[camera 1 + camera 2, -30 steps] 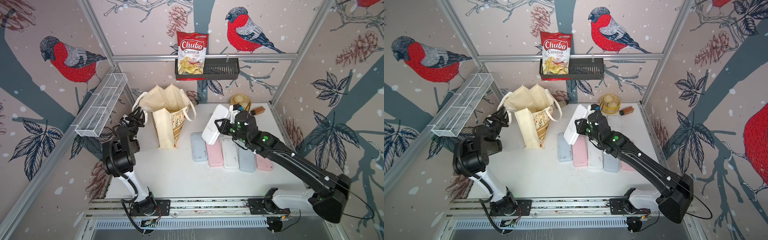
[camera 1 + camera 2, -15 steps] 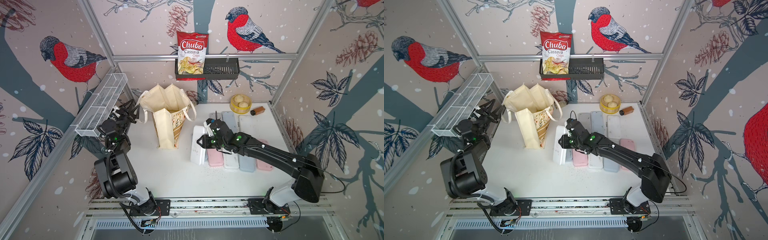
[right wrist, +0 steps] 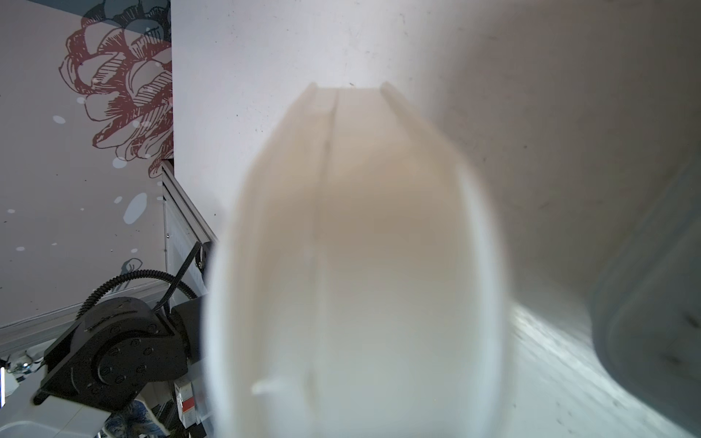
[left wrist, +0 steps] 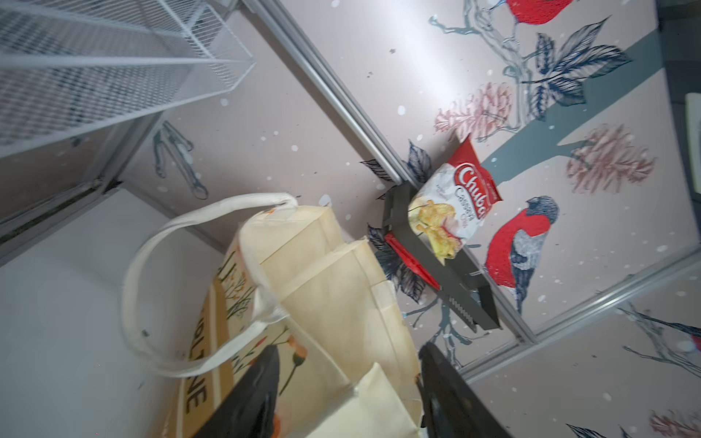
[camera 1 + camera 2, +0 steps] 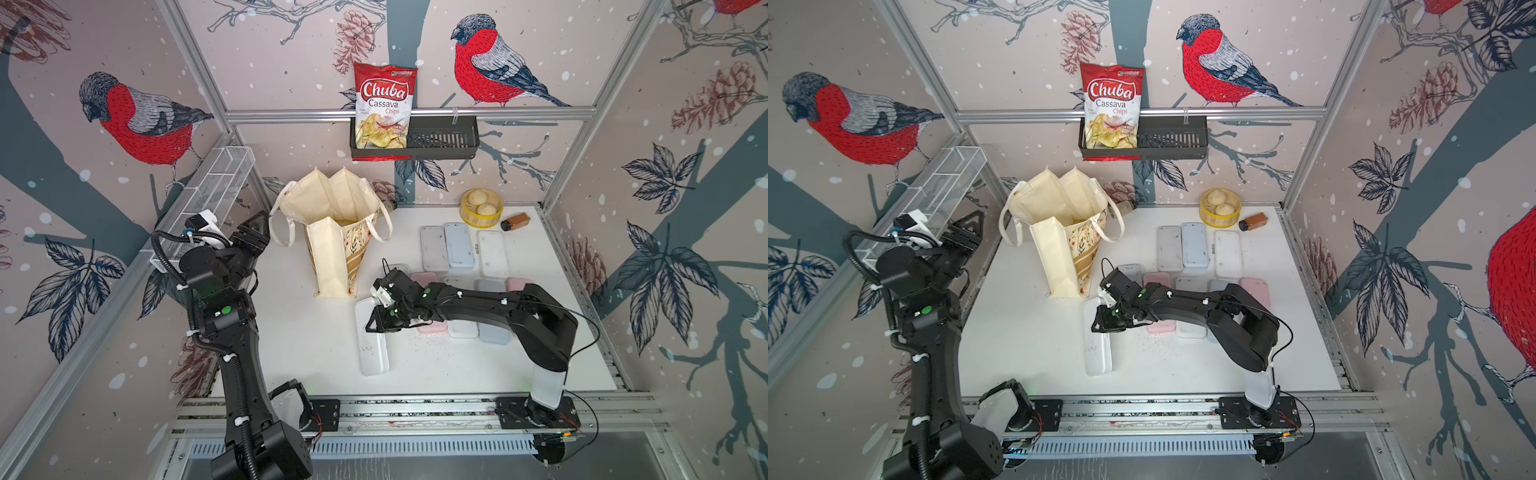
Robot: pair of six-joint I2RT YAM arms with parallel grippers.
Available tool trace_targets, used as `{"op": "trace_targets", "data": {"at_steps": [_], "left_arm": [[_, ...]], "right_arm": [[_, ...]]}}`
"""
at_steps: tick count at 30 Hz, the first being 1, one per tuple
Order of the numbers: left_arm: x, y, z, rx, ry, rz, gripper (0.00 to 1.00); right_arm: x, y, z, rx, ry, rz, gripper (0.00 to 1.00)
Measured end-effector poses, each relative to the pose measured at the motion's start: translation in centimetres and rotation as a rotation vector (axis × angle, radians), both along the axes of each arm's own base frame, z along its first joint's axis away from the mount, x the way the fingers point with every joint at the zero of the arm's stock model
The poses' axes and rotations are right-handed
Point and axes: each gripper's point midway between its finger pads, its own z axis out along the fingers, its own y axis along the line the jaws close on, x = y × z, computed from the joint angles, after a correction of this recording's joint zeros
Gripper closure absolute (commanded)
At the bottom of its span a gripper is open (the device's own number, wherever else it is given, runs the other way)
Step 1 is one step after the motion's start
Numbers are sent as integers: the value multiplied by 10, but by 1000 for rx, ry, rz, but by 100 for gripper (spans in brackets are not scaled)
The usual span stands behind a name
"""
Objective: Take out the pencil case from the canvas bag
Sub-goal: Place the pencil case at the center of the board.
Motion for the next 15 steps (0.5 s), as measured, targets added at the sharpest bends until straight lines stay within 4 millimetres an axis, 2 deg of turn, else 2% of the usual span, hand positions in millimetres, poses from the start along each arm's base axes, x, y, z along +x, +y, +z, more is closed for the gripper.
{"op": "trace_targets", "data": {"at_steps": [3,8,11,15], "left_arm": [[-7,0,-8,59,15,22,41],[-12,-2,-27,109,53,27,41],[-14,-5,-36,147,69,17,41],[-19,-8,-56,203,106,20,40]], "right_arm": [[5,-6,-15,-35,14,-11,48],[11,-10,-16,-45,11,-28,37],[17,-14,-8,-49,-6,-47,34],[28,-22,14,-49,-62,-90,33]]}}
